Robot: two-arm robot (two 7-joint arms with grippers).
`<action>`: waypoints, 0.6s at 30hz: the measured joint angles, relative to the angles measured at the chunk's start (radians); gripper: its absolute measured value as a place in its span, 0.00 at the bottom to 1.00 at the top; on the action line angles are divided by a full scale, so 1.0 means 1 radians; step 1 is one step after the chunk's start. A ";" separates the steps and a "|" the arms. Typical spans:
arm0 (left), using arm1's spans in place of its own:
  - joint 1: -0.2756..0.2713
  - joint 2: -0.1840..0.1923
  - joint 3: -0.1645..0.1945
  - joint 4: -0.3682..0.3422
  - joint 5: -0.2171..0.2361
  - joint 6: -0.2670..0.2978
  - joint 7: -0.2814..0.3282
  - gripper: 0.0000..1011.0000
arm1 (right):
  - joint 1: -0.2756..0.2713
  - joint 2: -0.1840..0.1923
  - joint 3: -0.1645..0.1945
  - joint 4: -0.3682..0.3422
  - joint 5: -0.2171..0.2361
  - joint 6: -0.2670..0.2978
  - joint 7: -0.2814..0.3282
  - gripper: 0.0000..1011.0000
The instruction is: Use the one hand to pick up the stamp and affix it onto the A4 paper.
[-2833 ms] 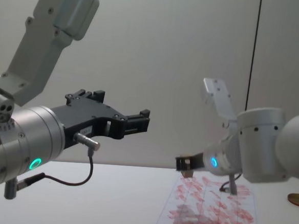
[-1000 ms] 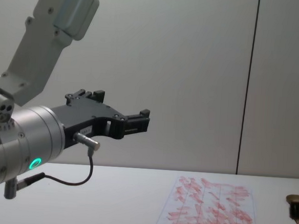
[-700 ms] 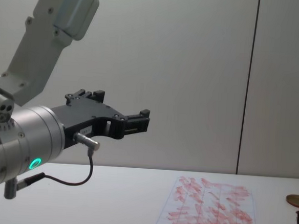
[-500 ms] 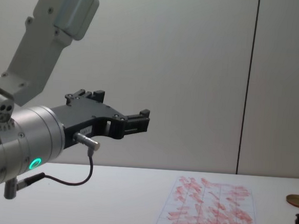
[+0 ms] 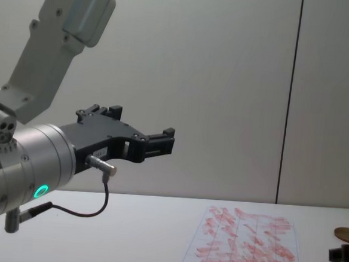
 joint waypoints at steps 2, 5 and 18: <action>0.000 0.000 0.000 0.000 0.000 0.000 0.000 0.98 | -0.013 0.000 0.001 -0.028 0.001 0.000 0.003 0.81; 0.000 0.000 0.000 0.000 0.000 0.000 0.000 0.98 | -0.034 0.001 0.003 -0.075 0.003 0.000 0.009 0.86; 0.000 0.000 0.000 0.000 0.000 0.000 0.000 0.98 | -0.177 0.007 0.017 -0.354 0.009 -0.020 0.043 0.99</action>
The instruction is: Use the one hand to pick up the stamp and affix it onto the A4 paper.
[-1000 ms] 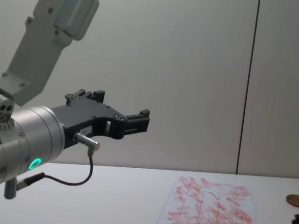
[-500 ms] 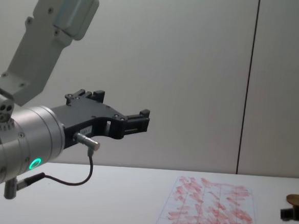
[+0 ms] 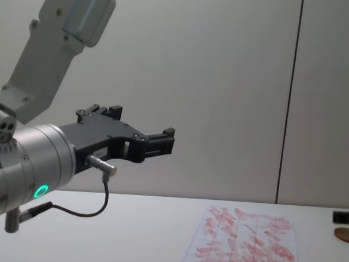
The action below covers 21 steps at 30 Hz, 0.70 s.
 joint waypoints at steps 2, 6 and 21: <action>0.000 0.000 0.000 0.000 0.000 0.000 0.000 0.98 | -0.020 0.001 0.001 -0.035 0.000 -0.007 0.005 0.99; 0.000 0.000 0.000 0.000 0.000 0.000 0.000 0.98 | -0.073 0.004 0.006 -0.123 -0.003 -0.037 0.021 0.99; 0.000 0.000 0.000 0.000 0.000 0.000 0.000 0.98 | -0.197 0.017 0.016 -0.317 -0.012 -0.122 0.061 0.99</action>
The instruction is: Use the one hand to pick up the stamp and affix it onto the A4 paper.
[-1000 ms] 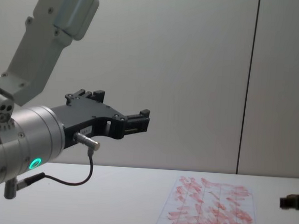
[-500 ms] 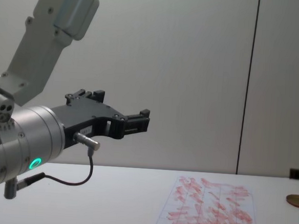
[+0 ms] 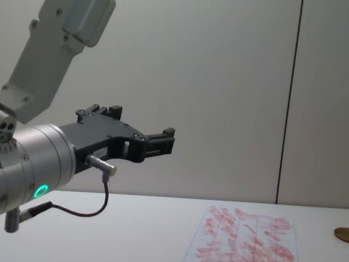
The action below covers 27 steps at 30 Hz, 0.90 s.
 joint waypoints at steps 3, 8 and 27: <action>0.000 0.000 0.000 0.000 0.000 0.000 0.000 0.98 | -0.005 0.006 -0.005 -0.006 0.004 -0.005 0.000 0.99; 0.000 0.000 0.000 0.000 0.000 0.000 0.000 0.98 | -0.033 0.036 -0.035 -0.040 0.028 -0.035 -0.002 0.99; 0.000 0.000 0.000 0.000 0.000 0.000 0.000 0.98 | -0.196 0.211 -0.205 -0.236 0.165 -0.205 -0.015 0.99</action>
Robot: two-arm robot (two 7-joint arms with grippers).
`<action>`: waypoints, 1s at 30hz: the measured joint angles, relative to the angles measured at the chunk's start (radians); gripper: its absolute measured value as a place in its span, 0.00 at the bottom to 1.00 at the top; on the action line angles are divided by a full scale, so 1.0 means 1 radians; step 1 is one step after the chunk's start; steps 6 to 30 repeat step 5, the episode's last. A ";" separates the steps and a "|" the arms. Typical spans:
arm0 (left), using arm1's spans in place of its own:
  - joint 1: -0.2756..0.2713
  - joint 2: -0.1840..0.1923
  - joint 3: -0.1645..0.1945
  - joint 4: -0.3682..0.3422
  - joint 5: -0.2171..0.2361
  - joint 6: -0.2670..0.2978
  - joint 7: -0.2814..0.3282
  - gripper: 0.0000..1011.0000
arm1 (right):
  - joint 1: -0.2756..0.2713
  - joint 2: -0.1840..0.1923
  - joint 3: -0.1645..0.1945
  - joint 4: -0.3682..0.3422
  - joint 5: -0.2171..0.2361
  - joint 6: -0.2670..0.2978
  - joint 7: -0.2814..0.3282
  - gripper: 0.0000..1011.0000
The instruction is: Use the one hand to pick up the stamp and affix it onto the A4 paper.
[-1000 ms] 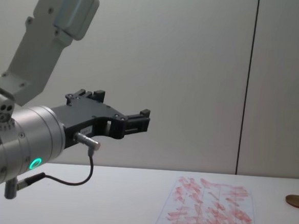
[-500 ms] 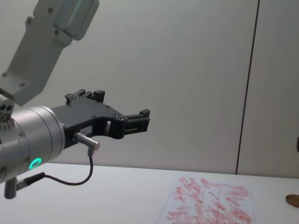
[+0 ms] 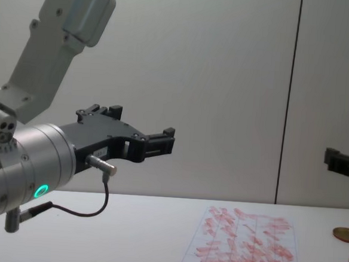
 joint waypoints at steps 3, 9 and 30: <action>0.000 0.000 0.000 0.000 0.000 0.000 0.000 0.98 | -0.024 0.025 -0.025 -0.030 0.020 -0.025 -0.002 0.99; 0.000 0.000 0.000 0.000 0.000 0.000 0.000 0.98 | -0.038 0.041 -0.040 -0.048 0.033 -0.041 -0.003 0.99; 0.000 0.000 0.000 0.000 0.000 0.000 0.000 0.98 | -0.038 0.041 -0.040 -0.048 0.033 -0.041 -0.003 0.99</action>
